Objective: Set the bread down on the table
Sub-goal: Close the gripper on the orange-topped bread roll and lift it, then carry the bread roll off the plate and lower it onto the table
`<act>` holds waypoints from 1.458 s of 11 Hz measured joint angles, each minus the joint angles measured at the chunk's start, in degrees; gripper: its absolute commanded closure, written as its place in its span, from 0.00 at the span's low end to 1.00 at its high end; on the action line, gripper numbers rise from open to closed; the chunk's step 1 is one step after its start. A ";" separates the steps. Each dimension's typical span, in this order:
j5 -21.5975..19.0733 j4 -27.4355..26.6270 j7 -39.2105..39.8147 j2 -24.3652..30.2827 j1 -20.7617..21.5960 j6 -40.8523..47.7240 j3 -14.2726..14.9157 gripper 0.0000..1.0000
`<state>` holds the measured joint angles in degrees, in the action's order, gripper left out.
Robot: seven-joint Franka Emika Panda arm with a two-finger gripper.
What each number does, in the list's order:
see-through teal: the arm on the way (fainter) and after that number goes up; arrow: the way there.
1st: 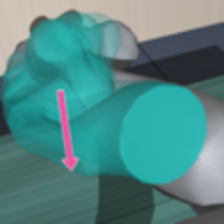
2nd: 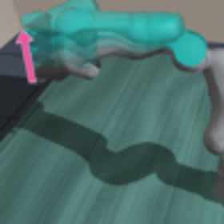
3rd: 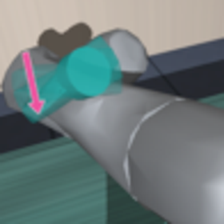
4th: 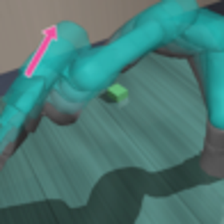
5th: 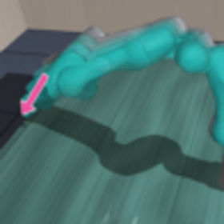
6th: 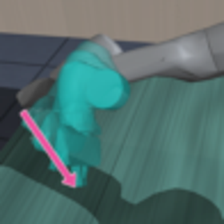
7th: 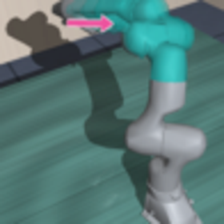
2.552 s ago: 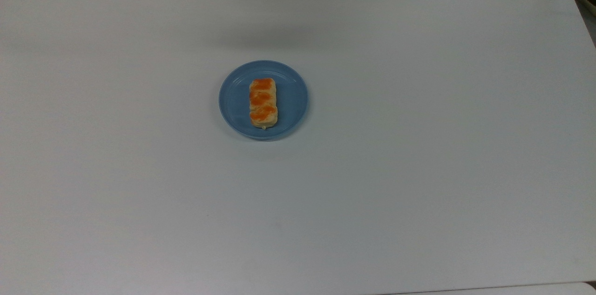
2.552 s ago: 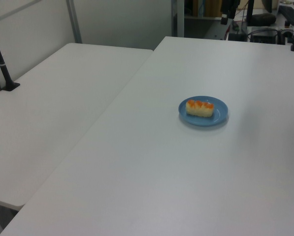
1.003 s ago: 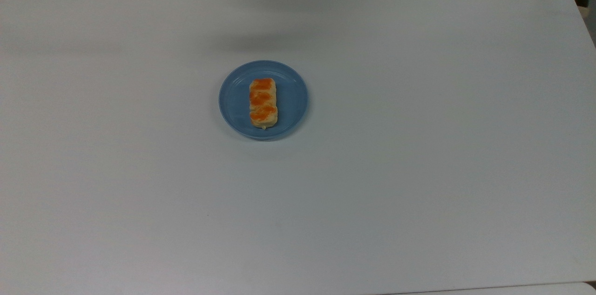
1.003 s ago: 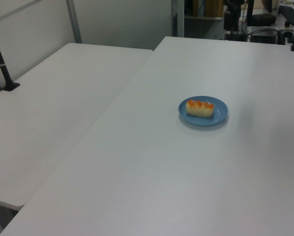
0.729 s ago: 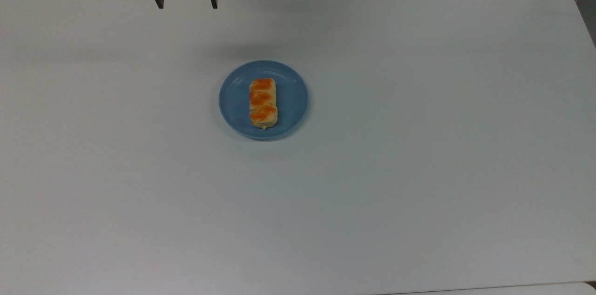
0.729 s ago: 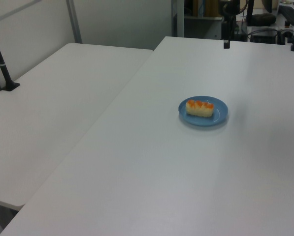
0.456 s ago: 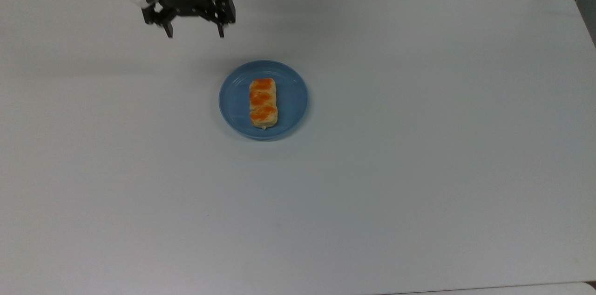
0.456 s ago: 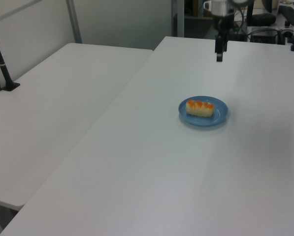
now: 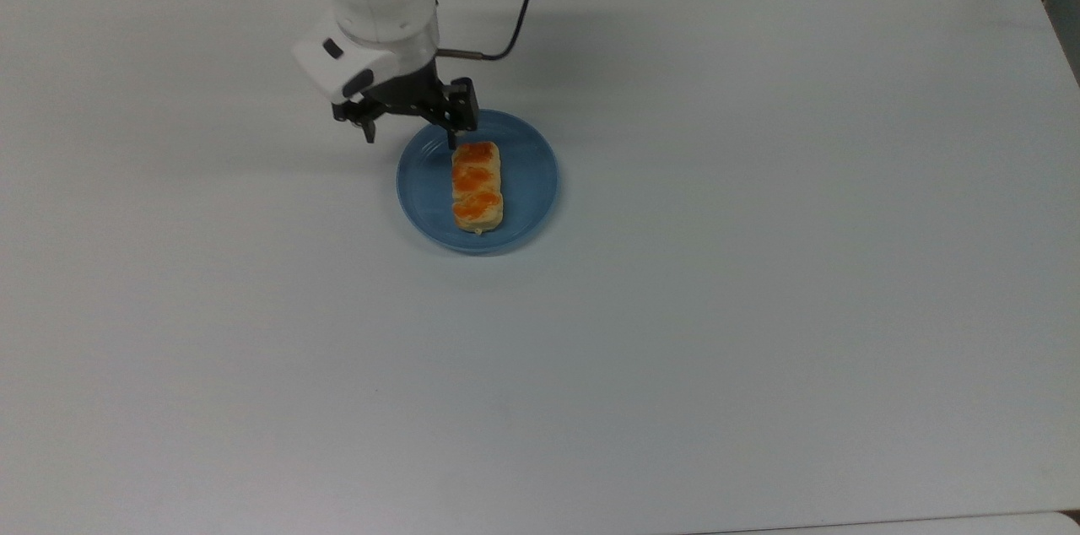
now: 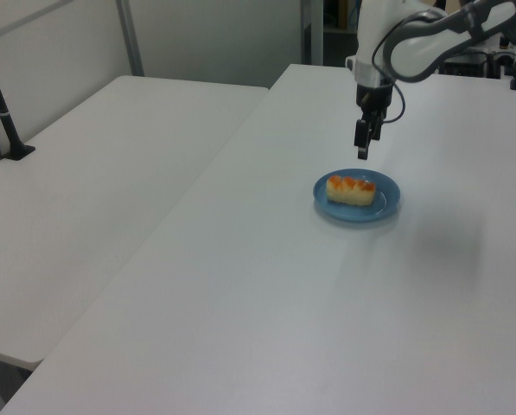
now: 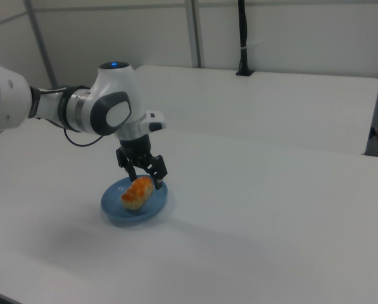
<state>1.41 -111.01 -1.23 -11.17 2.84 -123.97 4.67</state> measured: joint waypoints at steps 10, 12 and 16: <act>-0.59 0.08 -8.06 -7.10 0.44 -5.48 -6.78 0.60; -0.56 0.61 -8.05 -7.03 0.30 -5.48 -6.78 0.60; -0.40 10.79 0.78 -7.78 -5.67 -1.37 -6.58 0.60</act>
<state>1.01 -100.22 -0.46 -18.95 -2.82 -125.34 -1.91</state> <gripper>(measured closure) 0.599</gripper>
